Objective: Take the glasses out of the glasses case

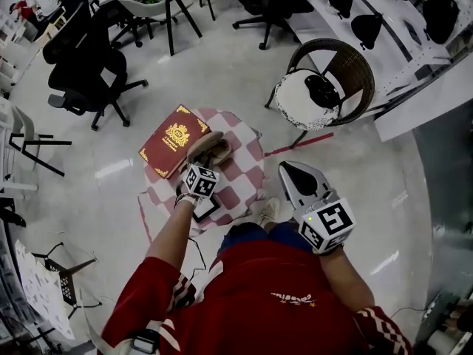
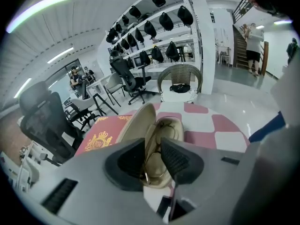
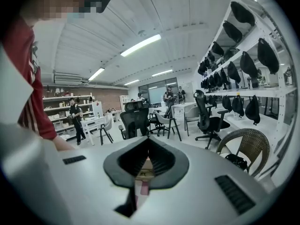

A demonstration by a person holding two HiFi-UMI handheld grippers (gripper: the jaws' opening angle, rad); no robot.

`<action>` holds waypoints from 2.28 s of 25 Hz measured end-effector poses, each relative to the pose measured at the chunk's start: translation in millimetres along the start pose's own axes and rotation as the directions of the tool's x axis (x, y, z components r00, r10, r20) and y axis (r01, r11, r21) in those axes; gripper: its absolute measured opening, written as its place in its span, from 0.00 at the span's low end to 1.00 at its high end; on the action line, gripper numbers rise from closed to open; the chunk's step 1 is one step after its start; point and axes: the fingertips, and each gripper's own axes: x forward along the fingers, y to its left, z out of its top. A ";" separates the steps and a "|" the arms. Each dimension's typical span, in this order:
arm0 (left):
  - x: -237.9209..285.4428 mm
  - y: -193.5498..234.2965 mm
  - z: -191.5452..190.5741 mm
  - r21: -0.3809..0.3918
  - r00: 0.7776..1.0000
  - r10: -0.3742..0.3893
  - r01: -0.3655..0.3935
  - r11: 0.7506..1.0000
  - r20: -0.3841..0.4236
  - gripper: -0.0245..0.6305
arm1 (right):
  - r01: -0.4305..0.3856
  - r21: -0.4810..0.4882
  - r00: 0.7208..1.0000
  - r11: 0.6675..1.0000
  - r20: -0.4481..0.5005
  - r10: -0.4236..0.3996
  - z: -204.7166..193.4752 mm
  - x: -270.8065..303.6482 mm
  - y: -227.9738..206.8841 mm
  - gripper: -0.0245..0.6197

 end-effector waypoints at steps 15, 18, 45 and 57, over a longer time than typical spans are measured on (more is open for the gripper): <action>46.1 0.7 -9.8 0.078 0.988 0.071 -0.061 0.995 -0.134 0.20 | 0.002 0.069 1.000 0.998 -0.021 -0.001 -22.0 -3.1 -31.8 0.06; 50.5 0.6 -13.3 0.085 0.986 0.077 -0.065 0.994 -0.151 0.20 | -0.003 0.075 1.000 0.997 -0.027 0.005 -24.9 -2.2 -34.0 0.06; 46.5 -0.4 -11.2 0.159 0.984 0.059 -0.032 0.987 -0.170 0.07 | -0.008 0.147 1.000 0.989 -0.026 0.012 -26.3 -3.8 -31.4 0.06; 10.2 0.2 13.9 0.216 0.993 0.082 -0.061 0.975 -0.088 0.07 | 0.013 0.153 1.000 0.988 -0.018 -0.011 -17.2 -18.4 -15.8 0.06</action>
